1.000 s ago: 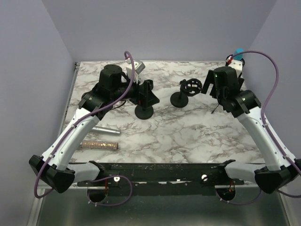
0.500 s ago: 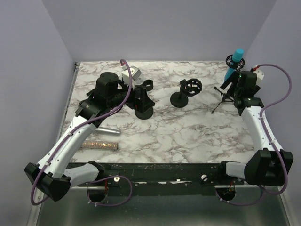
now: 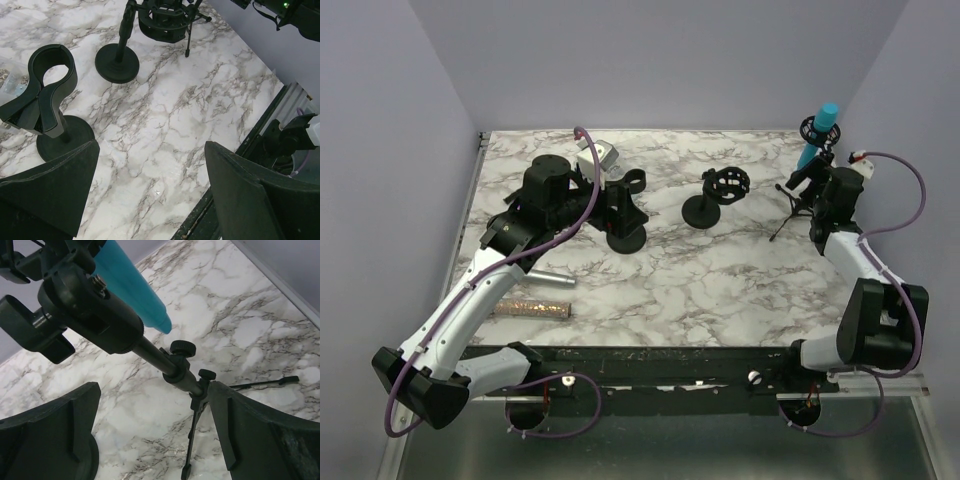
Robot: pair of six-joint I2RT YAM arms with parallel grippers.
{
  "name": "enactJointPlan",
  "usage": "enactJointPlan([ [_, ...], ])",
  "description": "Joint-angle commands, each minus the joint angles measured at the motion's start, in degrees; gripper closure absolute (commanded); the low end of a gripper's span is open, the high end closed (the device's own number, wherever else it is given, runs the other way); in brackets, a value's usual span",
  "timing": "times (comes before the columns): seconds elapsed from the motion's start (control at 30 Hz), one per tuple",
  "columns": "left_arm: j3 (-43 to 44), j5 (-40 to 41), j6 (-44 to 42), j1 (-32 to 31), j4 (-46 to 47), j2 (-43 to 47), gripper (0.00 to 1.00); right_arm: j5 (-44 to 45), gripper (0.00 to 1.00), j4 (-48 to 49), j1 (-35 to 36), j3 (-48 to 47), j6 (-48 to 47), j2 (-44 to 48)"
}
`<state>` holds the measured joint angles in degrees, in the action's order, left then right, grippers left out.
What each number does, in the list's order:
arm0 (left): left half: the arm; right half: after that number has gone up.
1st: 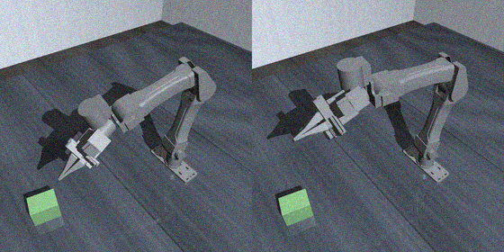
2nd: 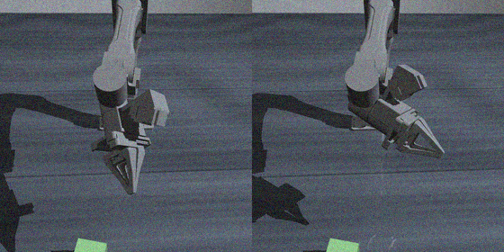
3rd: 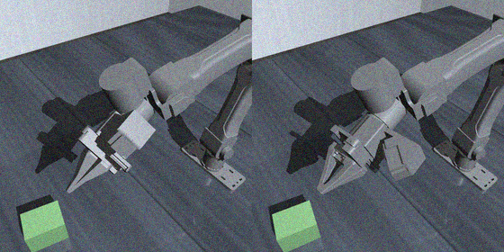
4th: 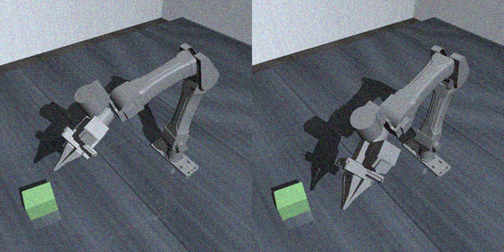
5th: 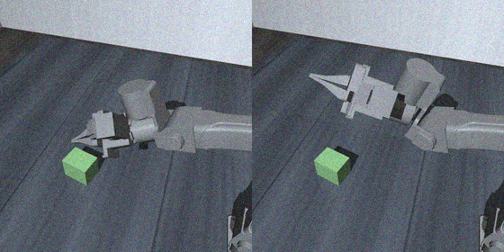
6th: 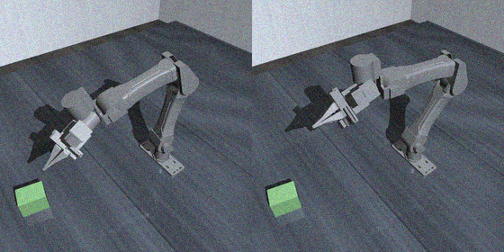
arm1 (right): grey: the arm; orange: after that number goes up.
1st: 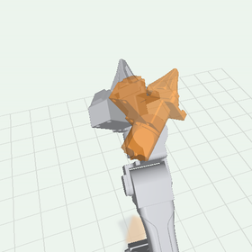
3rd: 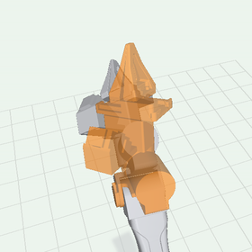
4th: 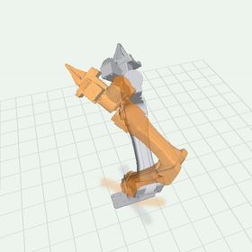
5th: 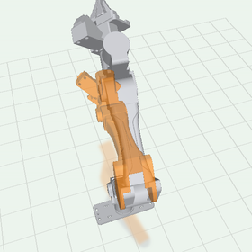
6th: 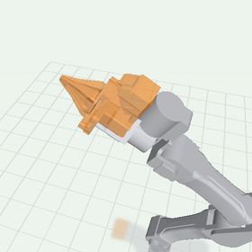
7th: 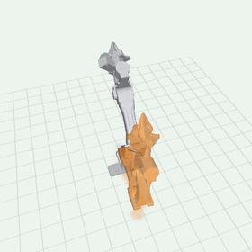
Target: Remove the microphone from the stand
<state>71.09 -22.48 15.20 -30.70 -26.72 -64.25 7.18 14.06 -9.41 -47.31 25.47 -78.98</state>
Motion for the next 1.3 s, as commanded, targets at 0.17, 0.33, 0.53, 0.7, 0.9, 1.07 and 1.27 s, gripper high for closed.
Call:
enactJointPlan([
  [0.17,-0.6,1.83,-1.01,0.2,0.8,-0.7,0.11,-3.02,0.1,11.86,-0.81,0.72,-5.12,-5.53],
  [0.33,-0.53,1.65,-1.05,0.21,0.8,-0.81,0.11,-4.78,0.2,12.48,-0.79,0.44,-7.2,-4.39],
  [0.53,-0.18,0.57,-0.92,0.22,0.59,-0.8,0.12,-1.01,0.08,-0.8,-0.8,-2.43,-5.99,3.0],
  [0.7,-0.16,-0.62,-0.39,0.23,0.83,-0.75,0.12,3.23,0.0,-11.94,-0.79,-6.96,-6.01,9.52],
  [0.9,-0.36,-1.67,-0.42,0.21,1.13,-1.14,0.1,4.84,0.0,-19.82,-0.79,-20.89,-8.71,5.65],
  [1.07,-0.51,-2.19,-0.68,0.21,1.5,-0.98,0.02,0.75,0.0,-26.71,-0.84,-37.6,-10.3,-6.29],
  [1.27,-0.54,-2.75,-0.86,0.2,1.77,-0.96,0.01,-2.08,0.0,-38.38,-0.79,-54.96,-9.18,-19.01],
])
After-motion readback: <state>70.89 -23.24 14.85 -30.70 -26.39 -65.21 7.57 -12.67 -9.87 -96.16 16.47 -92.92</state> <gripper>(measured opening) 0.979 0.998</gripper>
